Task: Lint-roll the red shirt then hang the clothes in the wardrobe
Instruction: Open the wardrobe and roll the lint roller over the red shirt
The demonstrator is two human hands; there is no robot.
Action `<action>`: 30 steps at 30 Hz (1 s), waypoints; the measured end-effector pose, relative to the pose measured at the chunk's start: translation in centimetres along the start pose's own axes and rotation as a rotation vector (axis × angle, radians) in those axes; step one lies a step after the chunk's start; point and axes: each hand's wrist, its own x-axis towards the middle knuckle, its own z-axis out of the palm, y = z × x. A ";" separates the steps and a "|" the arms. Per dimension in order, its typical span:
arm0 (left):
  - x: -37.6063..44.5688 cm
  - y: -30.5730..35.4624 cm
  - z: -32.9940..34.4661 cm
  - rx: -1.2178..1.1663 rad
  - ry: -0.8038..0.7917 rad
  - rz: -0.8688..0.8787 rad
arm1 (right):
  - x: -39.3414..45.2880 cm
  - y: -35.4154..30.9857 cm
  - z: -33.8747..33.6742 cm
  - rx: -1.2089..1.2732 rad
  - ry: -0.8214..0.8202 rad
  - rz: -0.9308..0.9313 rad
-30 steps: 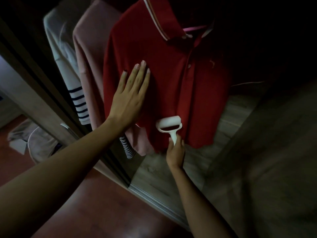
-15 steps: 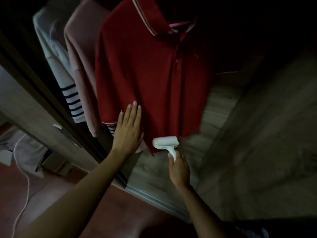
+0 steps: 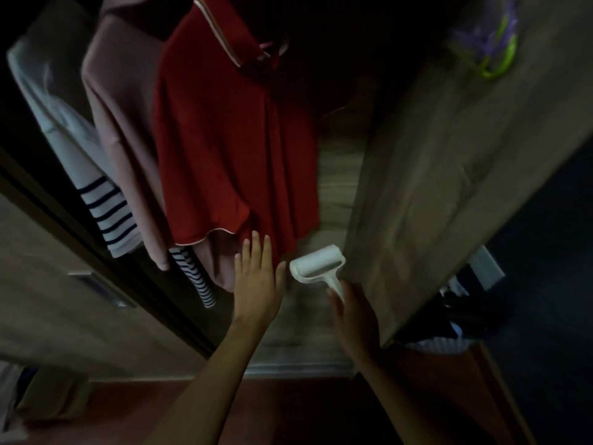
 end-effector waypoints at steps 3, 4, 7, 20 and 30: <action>-1.9 0.8 0.0 -0.054 -0.017 0.093 | -3.9 -0.1 -1.0 0.007 0.098 0.054; -2.5 1.3 0.1 -0.065 -0.024 0.130 | -5.4 0.0 -1.5 0.017 0.118 0.086; -4.6 4.0 0.8 -0.117 -0.044 0.250 | -9.8 1.0 -3.8 0.001 0.177 0.153; -18.3 22.6 2.4 -0.404 -0.239 0.669 | -27.7 7.3 -20.3 -0.217 0.551 0.463; -37.6 39.8 4.8 -0.533 -0.324 0.981 | -47.2 17.3 -32.1 -0.387 0.662 0.811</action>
